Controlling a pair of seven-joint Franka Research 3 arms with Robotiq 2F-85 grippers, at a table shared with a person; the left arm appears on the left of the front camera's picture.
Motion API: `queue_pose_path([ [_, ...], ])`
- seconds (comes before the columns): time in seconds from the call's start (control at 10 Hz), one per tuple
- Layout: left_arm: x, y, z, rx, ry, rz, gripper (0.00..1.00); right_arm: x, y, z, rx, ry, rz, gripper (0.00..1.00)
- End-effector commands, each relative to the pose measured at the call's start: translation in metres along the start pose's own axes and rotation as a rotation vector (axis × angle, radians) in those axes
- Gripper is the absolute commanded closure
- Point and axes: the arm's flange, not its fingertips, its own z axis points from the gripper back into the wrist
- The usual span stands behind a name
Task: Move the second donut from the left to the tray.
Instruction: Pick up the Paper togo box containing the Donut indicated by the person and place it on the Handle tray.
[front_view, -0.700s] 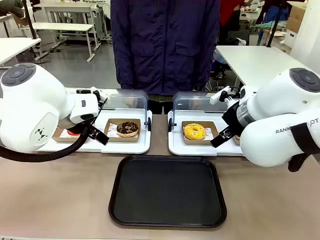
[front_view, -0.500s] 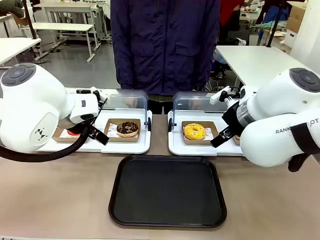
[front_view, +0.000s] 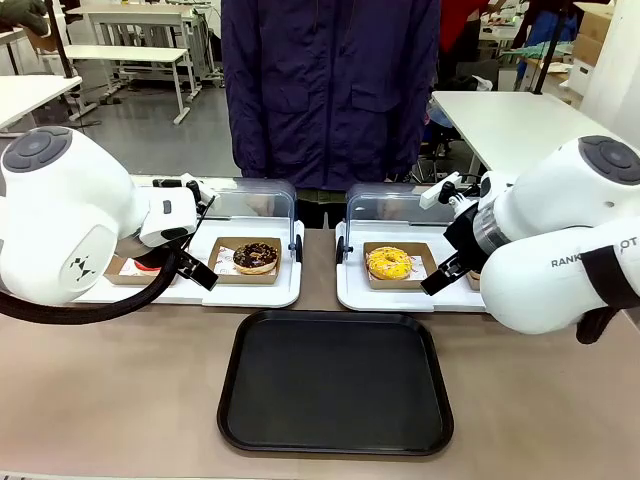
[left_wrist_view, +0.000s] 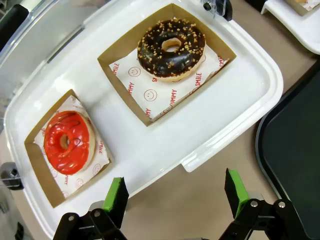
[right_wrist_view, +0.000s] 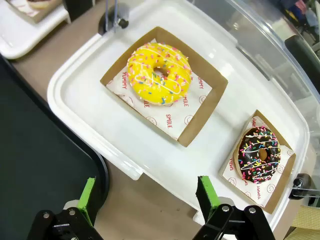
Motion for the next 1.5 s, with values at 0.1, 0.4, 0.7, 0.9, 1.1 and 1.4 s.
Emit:
queue_pose_path([
  [0.1,0.002,0.001,0.001,-0.001,0.001,0.000,0.00,0.000,0.000,0.000,0.000,0.000,-0.001,0.00],
  [0.4,0.019,0.012,0.015,-0.033,-0.020,0.008,0.00,0.022,-0.019,0.023,0.006,-0.016,0.016,0.00],
  [0.7,0.062,0.061,0.089,-0.128,-0.048,-0.001,0.00,0.065,-0.090,0.119,0.072,-0.100,0.004,0.00],
  [0.9,0.073,0.101,0.132,-0.288,-0.050,-0.091,0.00,0.049,-0.146,0.179,0.177,-0.162,0.016,0.00],
  [1.1,0.062,0.147,0.157,-0.429,-0.111,-0.211,0.00,0.006,-0.208,0.215,0.258,-0.247,0.011,0.00],
  [1.4,0.002,0.220,0.182,-0.489,-0.288,-0.295,0.00,-0.076,-0.265,0.241,0.368,-0.381,0.060,0.00],
])
